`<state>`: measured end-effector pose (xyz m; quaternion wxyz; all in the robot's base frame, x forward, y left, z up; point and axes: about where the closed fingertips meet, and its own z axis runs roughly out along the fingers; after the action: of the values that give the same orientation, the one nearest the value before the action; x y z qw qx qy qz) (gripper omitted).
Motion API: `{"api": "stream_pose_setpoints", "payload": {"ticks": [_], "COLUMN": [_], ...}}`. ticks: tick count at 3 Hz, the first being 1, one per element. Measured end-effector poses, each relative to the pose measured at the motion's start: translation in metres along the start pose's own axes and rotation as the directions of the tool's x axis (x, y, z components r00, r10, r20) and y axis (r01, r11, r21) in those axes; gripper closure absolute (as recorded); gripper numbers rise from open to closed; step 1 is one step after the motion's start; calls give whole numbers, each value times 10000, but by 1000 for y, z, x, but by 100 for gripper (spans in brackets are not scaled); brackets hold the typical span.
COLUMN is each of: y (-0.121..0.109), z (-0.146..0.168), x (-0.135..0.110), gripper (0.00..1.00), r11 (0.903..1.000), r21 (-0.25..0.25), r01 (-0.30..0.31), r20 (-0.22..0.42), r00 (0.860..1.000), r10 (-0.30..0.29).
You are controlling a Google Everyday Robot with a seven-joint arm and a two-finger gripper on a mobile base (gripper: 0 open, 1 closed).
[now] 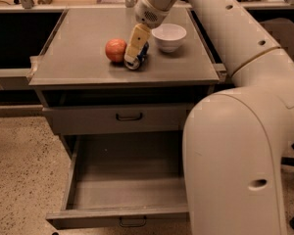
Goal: Place apple into middle drawer
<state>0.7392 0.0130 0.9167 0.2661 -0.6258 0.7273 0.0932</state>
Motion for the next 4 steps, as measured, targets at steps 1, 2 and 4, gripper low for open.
{"api": "stream_pose_setpoints", "payload": {"ticks": [1,2,4], "y": [-7,-9,-8], "z": [28,47,68], "x": [-23,-35,-43], "gripper": [0,0,27], "r11": [9986,9986,9986], "r21": [-348,-411,-360], "r01": [-392,-334,-392], "r20": [1049,1082,895], "r00": [9936,9934,9951], "r10": [427,376,423]}}
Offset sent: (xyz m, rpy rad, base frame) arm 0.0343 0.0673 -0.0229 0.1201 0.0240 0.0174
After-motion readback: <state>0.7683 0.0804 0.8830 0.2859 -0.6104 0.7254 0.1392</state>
